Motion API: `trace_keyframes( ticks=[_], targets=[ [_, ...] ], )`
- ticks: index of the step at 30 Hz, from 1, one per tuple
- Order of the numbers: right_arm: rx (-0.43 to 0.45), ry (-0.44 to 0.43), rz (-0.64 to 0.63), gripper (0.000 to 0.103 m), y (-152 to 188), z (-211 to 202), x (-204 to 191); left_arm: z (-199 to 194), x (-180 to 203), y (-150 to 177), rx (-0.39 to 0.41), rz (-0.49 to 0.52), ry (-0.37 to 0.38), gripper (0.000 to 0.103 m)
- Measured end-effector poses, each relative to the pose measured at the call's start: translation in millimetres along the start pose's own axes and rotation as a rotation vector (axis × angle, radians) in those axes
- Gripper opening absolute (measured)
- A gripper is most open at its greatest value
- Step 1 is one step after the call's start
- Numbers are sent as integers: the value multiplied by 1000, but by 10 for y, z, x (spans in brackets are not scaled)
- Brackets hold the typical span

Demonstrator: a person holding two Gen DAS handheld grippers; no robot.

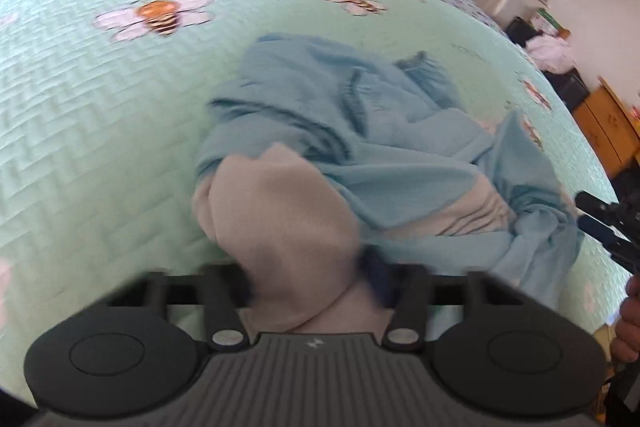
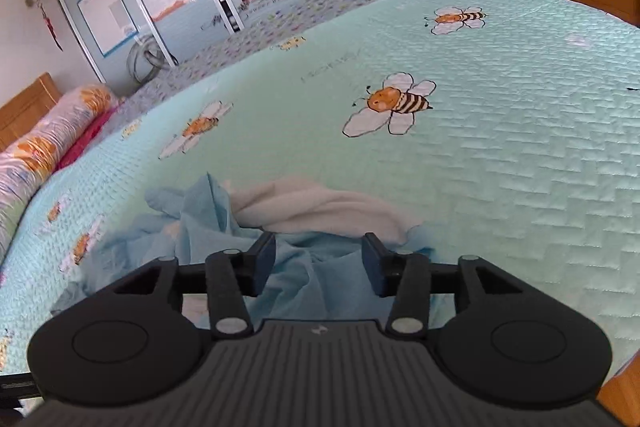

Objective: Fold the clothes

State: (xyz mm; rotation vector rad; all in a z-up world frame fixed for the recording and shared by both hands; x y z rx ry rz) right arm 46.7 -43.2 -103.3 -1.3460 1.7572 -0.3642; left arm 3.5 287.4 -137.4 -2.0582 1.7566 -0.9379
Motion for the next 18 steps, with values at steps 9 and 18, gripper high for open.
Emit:
trace_keyframes(
  ticks=[9, 18],
  targets=[
    [-24, -34, 78, 49, 74, 134, -56, -620, 1414, -1020, 304, 309, 260, 16],
    [97, -59, 133, 59, -279, -153, 145, -450, 1175, -795, 224, 224, 177, 69]
  ],
)
Point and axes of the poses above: each gripper's, at about its wrist camera, not at the fingertips, and z roughly the way its jaws point, x to its right, y to its underside, the point moved 4 cm from there along z, roughly the way its jaws point, and after that the axes turned 5 degrees about z, right-handed, at the moved point
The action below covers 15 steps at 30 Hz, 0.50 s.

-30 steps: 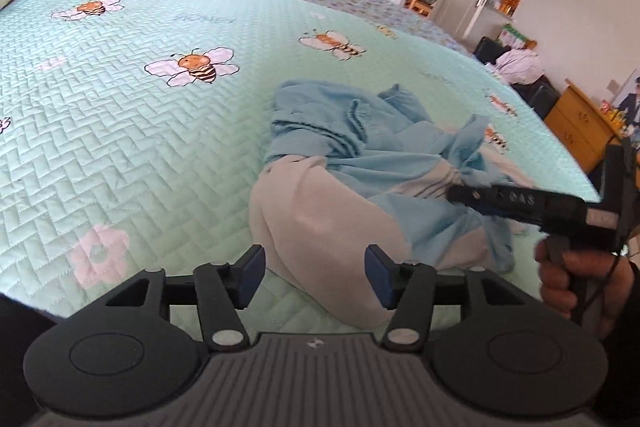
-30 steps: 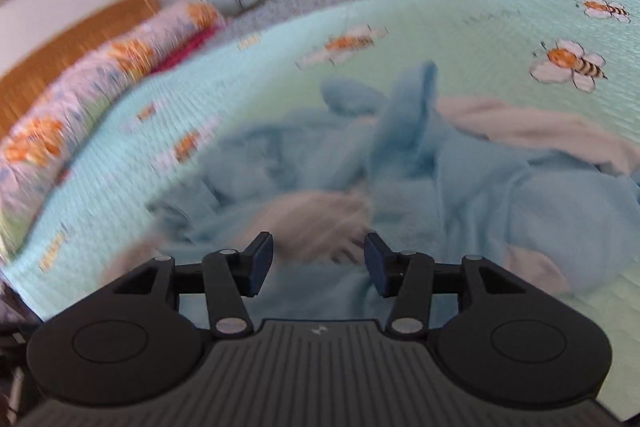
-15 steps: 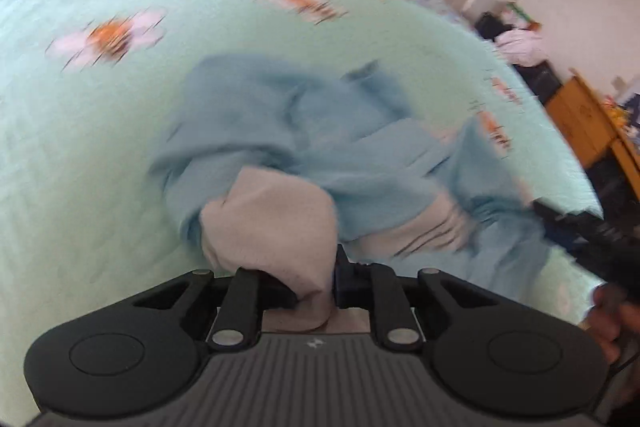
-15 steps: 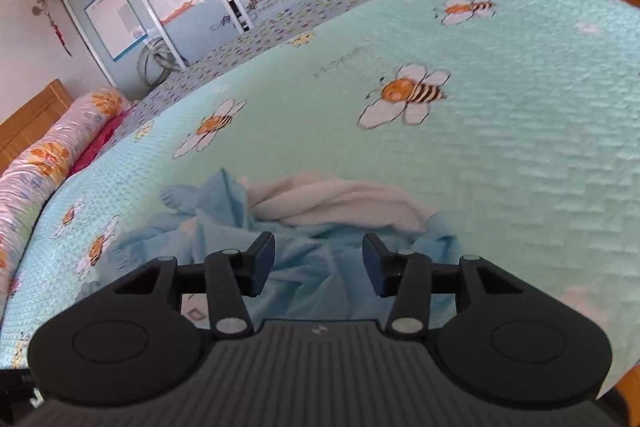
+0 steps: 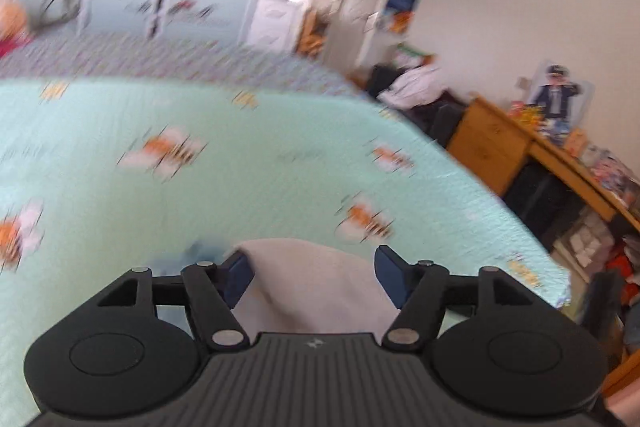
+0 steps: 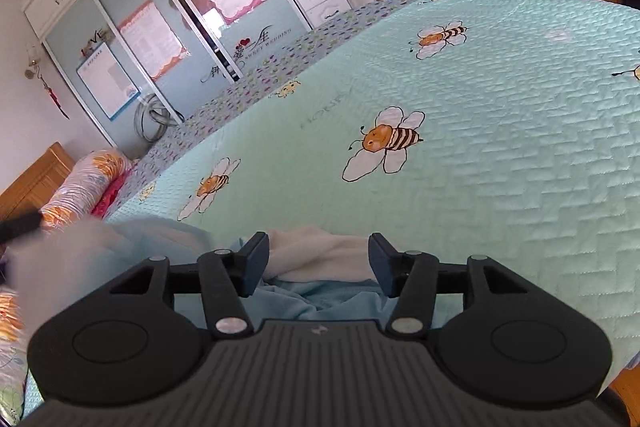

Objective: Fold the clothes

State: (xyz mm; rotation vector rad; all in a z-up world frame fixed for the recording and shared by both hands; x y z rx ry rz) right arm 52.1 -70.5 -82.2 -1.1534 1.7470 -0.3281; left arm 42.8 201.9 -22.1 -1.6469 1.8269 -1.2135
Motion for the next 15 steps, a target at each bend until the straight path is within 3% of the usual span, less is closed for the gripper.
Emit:
trace_keyframes(
  ticks=[5, 8, 12, 13, 14, 15],
  targets=[
    [-132, -31, -66, 61, 295, 220, -147, 74, -690, 528, -158, -230, -115, 69],
    [-206, -17, -118, 63, 560, 348, -270, 32, -890, 659, -183, -277, -167, 69],
    [-231, 18, -193, 63, 821, 413, -372, -1, -868, 606, -168, -275, -156, 69],
    [-219, 23, -223, 55, 849, 400, -401, 2, -832, 591, -162, -270, -148, 69],
    [-212, 23, -250, 27, 872, 389, -432, 4, -795, 576, -157, -265, -140, 69],
    [-222, -3, -261, 17, 880, 373, -471, 2, -761, 565, -150, -262, -131, 69]
  ],
)
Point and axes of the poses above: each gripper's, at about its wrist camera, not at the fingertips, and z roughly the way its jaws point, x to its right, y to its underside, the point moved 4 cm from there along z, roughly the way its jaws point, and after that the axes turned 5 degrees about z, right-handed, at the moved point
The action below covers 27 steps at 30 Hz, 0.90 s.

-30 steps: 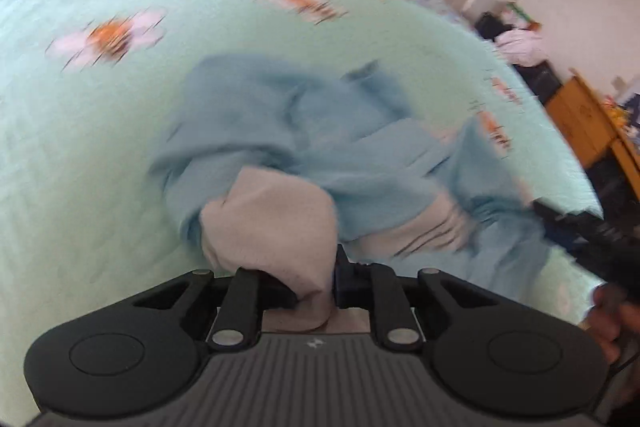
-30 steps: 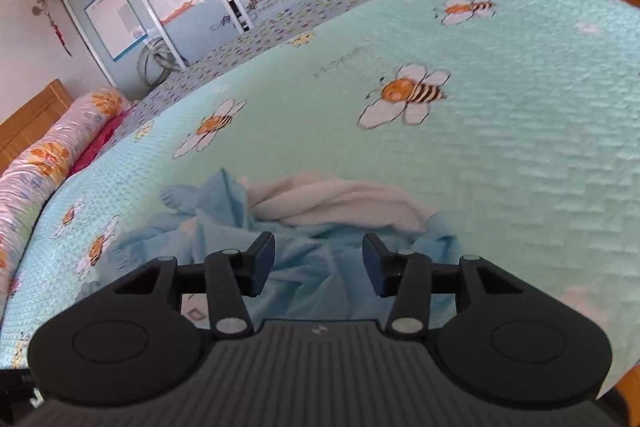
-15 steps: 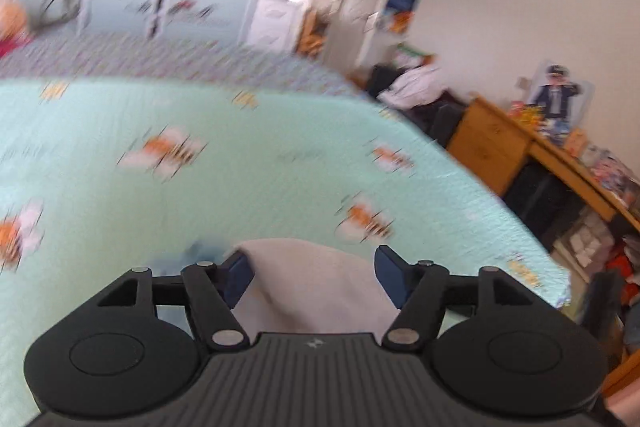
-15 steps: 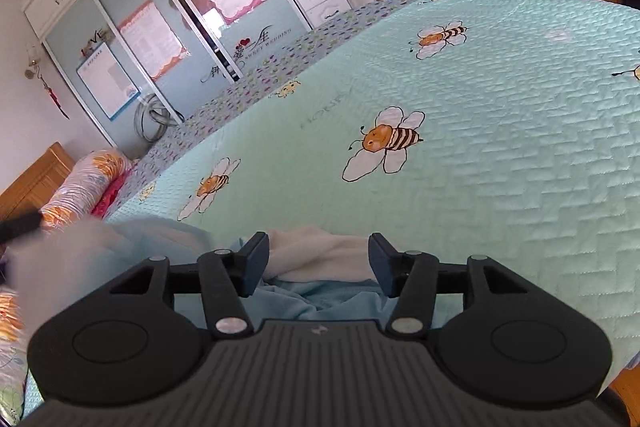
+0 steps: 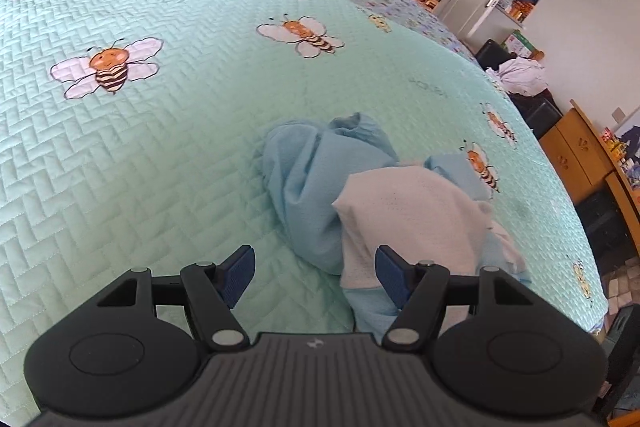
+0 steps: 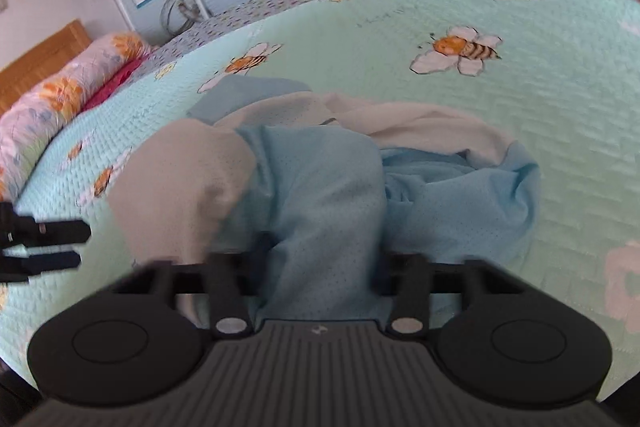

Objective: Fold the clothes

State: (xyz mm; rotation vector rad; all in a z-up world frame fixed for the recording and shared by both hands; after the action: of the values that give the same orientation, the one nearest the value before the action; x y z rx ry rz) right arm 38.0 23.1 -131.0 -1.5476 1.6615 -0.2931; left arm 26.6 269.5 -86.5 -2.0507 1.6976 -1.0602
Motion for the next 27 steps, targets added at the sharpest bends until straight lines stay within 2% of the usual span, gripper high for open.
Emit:
trace_keyframes(
  ticks=[2, 5, 7, 9, 12, 14, 15, 19, 21, 22, 23, 25, 27],
  targets=[
    [1, -105, -5, 13, -7, -87, -122, -57, 34, 5, 26, -5, 33, 69],
    [30, -315, -117, 13, 54, -319, -527, -224, 68, -14, 71, -1, 94, 69],
    [4, -468, -164, 13, 148, -408, -747, -314, 90, -18, 86, 15, 119, 70],
    [-44, -534, -219, 16, 291, -402, -907, -319, 88, 7, 66, 24, 124, 71],
    [-119, -503, -235, 25, 460, -278, -946, -166, 98, 117, -17, 40, 102, 71],
    [-140, -512, -210, 29, 443, -270, -891, -46, 118, 202, -67, 55, 82, 71],
    [-130, -531, -204, 30, 393, -316, -861, 3, 126, 222, -78, 58, 71, 71],
    [-94, -576, -216, 46, 165, -511, -655, 203, 98, 240, -116, 48, 34, 73],
    [-76, -534, -228, 54, 98, -546, -534, 292, 64, 241, -130, 37, 15, 69],
    [-59, -495, -216, 60, 70, -551, -464, 326, 51, 249, -133, 45, 4, 62],
    [-44, -460, -198, 60, 38, -551, -392, 340, 33, 244, -128, 45, -1, 43],
    [-29, -422, -122, 60, -41, -508, -247, 287, -23, 179, -91, 16, 11, 16],
    [-20, -399, -45, 60, -110, -434, -144, 115, -96, 48, -2, -14, 20, 11]
  ],
)
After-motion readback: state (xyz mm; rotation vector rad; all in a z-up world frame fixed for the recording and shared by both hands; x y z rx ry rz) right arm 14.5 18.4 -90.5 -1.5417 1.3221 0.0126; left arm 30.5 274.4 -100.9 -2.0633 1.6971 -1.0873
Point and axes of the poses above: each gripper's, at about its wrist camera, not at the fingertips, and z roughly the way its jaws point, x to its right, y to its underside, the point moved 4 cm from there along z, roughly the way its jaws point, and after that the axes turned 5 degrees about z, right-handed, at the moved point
